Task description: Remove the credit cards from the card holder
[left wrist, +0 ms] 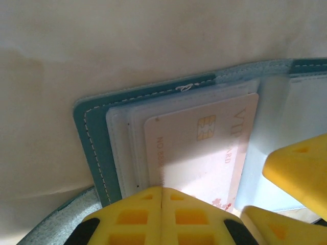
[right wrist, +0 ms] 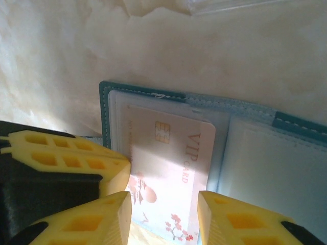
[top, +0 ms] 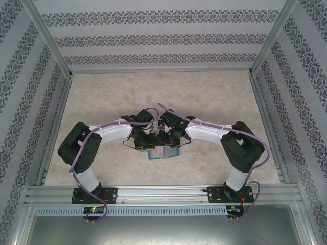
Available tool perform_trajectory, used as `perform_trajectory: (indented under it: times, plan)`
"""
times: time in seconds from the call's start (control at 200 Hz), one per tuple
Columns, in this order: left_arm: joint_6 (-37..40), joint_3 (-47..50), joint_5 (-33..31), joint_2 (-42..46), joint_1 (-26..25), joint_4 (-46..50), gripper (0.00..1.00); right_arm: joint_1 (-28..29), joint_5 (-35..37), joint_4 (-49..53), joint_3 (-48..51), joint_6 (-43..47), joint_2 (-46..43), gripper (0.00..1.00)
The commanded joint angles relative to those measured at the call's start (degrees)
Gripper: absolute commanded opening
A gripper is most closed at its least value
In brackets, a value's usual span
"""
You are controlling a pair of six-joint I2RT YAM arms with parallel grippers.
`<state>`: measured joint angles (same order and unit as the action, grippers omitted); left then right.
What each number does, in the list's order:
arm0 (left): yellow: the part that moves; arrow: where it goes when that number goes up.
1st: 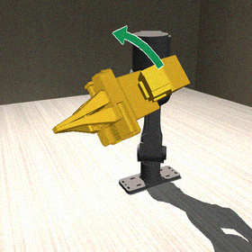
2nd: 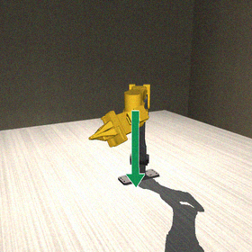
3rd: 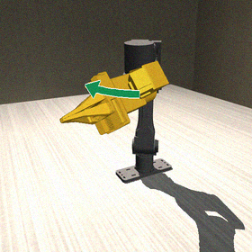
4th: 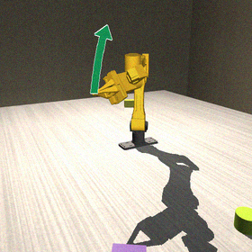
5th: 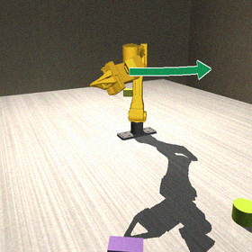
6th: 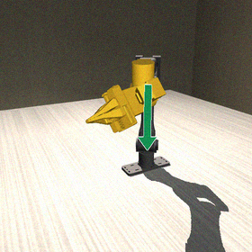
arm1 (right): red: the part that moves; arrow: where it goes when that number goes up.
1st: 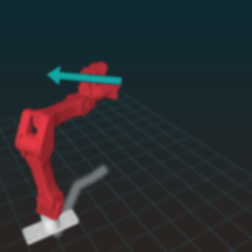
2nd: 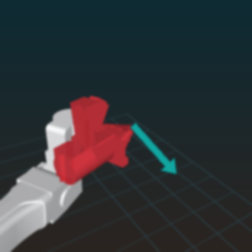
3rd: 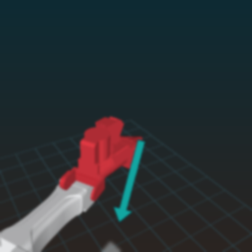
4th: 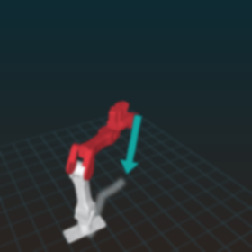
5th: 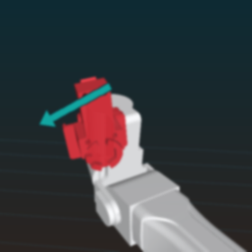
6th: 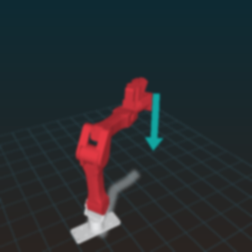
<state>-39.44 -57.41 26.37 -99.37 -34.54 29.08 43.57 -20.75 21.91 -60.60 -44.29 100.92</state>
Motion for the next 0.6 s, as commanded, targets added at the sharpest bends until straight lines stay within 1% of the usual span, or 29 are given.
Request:
perform_trajectory:
  times: [0.0,0.24,0.595]
  plan:
    - [0.15,0.64,-0.22,-0.49,-0.80,-0.86,0.00,-0.59,-2.00,-2.35,0.97,-1.03,1.38,0.39]
    - [0.28,0.74,-0.10,-0.65,-0.80,-0.62,0.00,-0.76,-2.77,-3.71,1.49,-1.19,3.03,0.38]
    - [0.27,1.05,-0.46,-0.12,-0.87,-0.33,0.00,-0.83,2.82,2.02,0.74,0.96,2.83,0.39]
